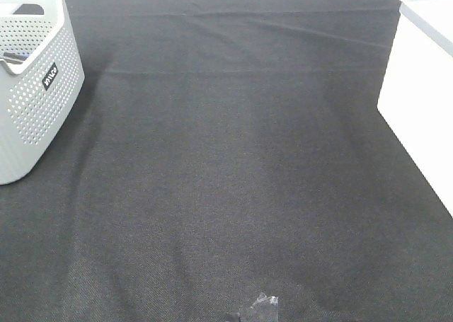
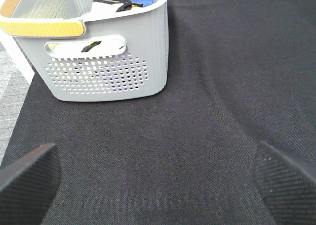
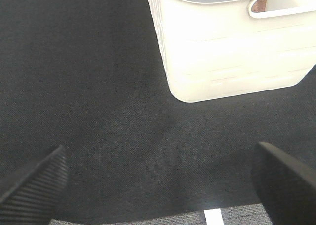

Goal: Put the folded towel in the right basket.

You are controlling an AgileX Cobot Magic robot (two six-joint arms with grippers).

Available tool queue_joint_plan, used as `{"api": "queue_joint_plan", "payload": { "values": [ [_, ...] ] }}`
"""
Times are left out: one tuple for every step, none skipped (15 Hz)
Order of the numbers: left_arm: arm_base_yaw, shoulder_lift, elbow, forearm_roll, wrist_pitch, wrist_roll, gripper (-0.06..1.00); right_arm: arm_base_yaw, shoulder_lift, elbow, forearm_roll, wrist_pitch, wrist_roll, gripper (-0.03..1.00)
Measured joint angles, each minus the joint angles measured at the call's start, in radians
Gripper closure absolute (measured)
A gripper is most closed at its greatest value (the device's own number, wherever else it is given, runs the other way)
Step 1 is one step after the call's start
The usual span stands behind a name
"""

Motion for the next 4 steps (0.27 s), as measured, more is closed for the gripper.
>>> {"api": "queue_joint_plan", "payload": {
  "values": [
    [0.0, 0.0, 0.0, 0.0, 0.0, 0.0, -0.05, 0.0, 0.0, 0.0, 0.0, 0.0, 0.0, -0.01],
    [0.0, 0.0, 0.0, 0.0, 0.0, 0.0, -0.05, 0.0, 0.0, 0.0, 0.0, 0.0, 0.0, -0.01],
    [0.0, 0.0, 0.0, 0.0, 0.0, 0.0, -0.05, 0.0, 0.0, 0.0, 0.0, 0.0, 0.0, -0.01],
    [0.0, 0.0, 0.0, 0.0, 0.0, 0.0, -0.05, 0.0, 0.0, 0.0, 0.0, 0.0, 0.0, -0.01]
  ]
}}
